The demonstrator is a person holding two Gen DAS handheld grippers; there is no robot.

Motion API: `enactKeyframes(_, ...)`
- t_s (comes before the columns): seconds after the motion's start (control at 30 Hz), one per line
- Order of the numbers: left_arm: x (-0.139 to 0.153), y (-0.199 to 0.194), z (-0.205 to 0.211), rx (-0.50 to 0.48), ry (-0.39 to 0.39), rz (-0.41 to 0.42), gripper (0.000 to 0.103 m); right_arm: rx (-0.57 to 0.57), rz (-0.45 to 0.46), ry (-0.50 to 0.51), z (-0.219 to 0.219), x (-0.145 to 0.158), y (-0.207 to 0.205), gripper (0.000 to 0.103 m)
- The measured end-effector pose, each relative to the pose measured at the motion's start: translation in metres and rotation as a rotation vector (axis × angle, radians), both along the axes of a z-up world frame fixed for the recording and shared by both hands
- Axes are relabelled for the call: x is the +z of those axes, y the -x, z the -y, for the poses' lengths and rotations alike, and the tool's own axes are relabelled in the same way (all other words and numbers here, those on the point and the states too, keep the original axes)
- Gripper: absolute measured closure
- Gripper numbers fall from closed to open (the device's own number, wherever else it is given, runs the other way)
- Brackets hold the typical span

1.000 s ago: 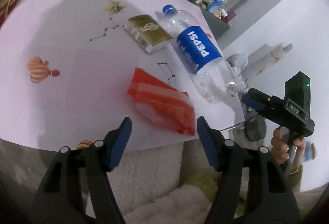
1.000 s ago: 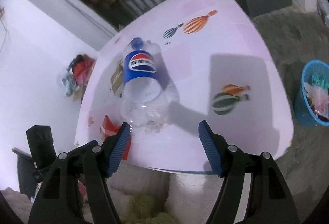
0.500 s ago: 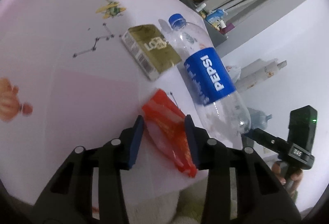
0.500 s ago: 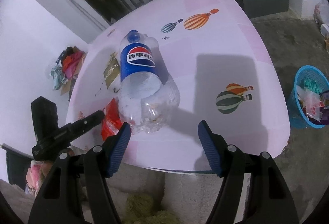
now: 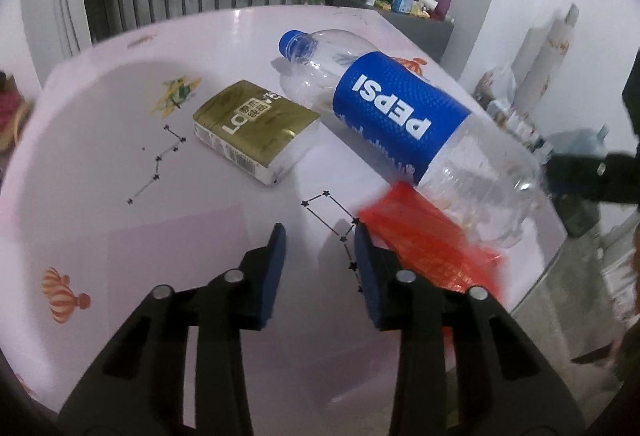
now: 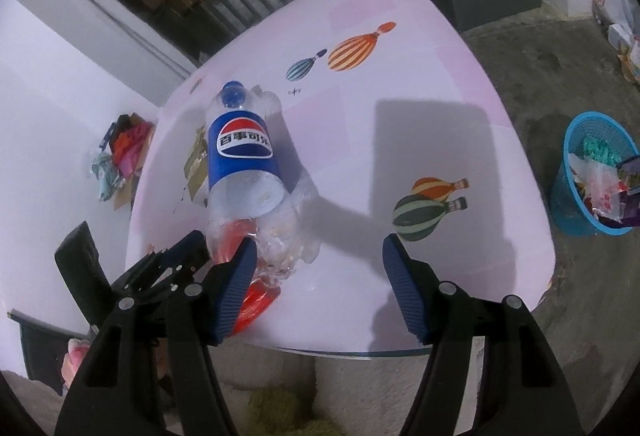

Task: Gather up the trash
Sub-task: 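Grasp the red wrapper with the left tool while the right tool reaches the Pepsi bottle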

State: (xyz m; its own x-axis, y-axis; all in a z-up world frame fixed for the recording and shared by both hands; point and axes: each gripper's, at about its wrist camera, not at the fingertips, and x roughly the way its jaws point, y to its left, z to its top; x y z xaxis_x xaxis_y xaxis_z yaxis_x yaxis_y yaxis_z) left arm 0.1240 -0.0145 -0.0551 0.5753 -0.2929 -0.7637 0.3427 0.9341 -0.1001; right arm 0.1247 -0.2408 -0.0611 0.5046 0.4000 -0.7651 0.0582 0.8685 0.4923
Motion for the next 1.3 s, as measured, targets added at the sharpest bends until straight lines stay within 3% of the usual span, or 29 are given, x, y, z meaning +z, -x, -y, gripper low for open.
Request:
enactKeyframes(0.17, 0.001, -0.001, -0.006, 0.009, 0.022, -0.006, 0.078, 0.046, -0.004, 0.052, -0.011, -0.003, 0.002, 0.039)
enactKeyframes(0.3, 0.002, -0.002, -0.014, 0.020, 0.070, -0.043, 0.078, 0.076, -0.034, 0.039, -0.021, -0.015, 0.007, 0.039)
enactKeyframes(0.4, 0.002, -0.003, -0.027, 0.020, 0.184, -0.110, 0.078, 0.091, -0.052, 0.021, -0.024, -0.023, 0.008, 0.040)
enactKeyframes(0.53, -0.005, -0.006, -0.049, -0.005, 0.412, -0.259, 0.078, 0.126, -0.062, 0.005, -0.033, -0.028, 0.009, 0.045)
enactKeyframes(0.63, -0.015, -0.005, -0.056, -0.010, 0.515, -0.336, 0.079, 0.149, -0.058, 0.001, -0.040, -0.029, 0.010, 0.053)
enactKeyframes(0.93, -0.033, -0.009, -0.062, 0.005, 0.653, -0.432, 0.080, 0.196, -0.065, -0.011, -0.056, -0.036, 0.006, 0.082)
enactKeyframes(1.13, -0.042, -0.014, -0.060, -0.010, 0.716, -0.471, 0.080, 0.203, -0.065, -0.020, -0.057, -0.038, 0.003, 0.087)
enactKeyframes(1.3, -0.045, -0.011, -0.057, -0.029, 0.820, -0.506, 0.080, 0.205, -0.062, -0.024, -0.057, -0.039, 0.002, 0.088)
